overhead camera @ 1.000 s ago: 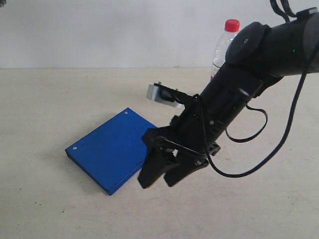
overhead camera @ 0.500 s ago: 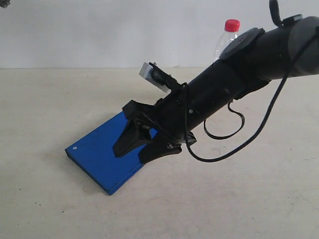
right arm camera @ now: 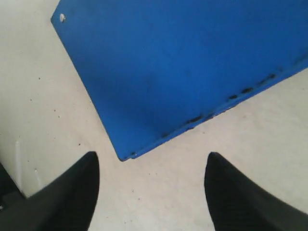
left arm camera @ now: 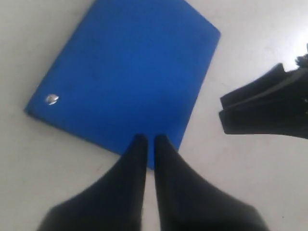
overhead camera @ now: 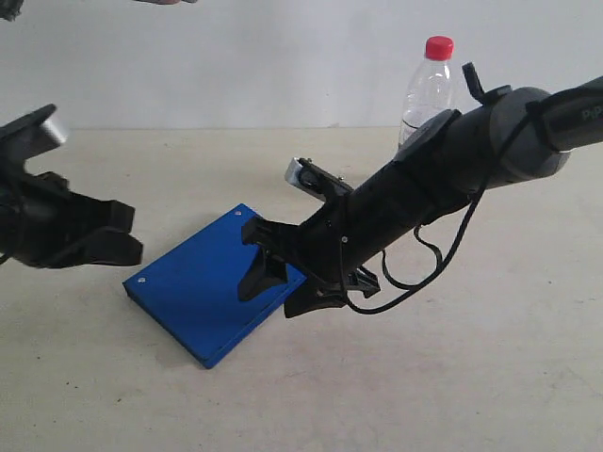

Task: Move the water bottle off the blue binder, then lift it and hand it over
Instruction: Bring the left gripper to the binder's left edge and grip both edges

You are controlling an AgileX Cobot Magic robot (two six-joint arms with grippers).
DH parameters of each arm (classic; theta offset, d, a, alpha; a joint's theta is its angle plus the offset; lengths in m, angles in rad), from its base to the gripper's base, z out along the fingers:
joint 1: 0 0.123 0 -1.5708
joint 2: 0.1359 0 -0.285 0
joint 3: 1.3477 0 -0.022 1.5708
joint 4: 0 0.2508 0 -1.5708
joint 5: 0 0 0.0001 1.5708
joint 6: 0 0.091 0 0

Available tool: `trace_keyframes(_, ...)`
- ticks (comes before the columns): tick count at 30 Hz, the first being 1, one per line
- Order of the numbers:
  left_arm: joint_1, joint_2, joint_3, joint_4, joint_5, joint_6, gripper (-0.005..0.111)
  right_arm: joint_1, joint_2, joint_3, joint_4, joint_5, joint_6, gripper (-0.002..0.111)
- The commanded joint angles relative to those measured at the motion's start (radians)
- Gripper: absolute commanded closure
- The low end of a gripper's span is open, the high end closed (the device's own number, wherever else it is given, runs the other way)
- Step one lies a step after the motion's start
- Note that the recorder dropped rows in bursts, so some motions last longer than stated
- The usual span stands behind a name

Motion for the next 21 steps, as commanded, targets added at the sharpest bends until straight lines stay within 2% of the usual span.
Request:
trace_keyframes(1, -0.015, 0.131, -0.091, -0.002, -0.005, 0.120, 0.083, -0.001, -0.001, -0.005, 0.019, -0.053, -0.005, 0.051)
trace_keyframes(4, -0.015, 0.187, -0.126, -0.027, -0.129, 0.109, 0.056, -0.001, 0.000, -0.005, 0.060, -0.081, -0.014, 0.051)
trace_keyframes(7, -0.015, 0.262, -0.163, -0.109, -0.254, 0.109, 0.039, -0.001, 0.000, -0.005, 0.102, -0.101, -0.044, 0.051)
trace_keyframes(10, -0.015, 0.355, -0.214, -0.112, -0.240, 0.125, 0.039, -0.001, 0.000, -0.005, 0.119, -0.134, -0.036, 0.051)
trace_keyframes(15, -0.015, 0.484, -0.273, -0.101, -0.143, 0.135, 0.039, -0.001, 0.000, -0.005, 0.119, -0.153, 0.048, 0.051)
trace_keyframes(21, -0.015, 0.508, -0.296, -0.101, -0.076, 0.179, 0.039, -0.001, 0.002, -0.005, 0.119, -0.153, 0.075, 0.051)
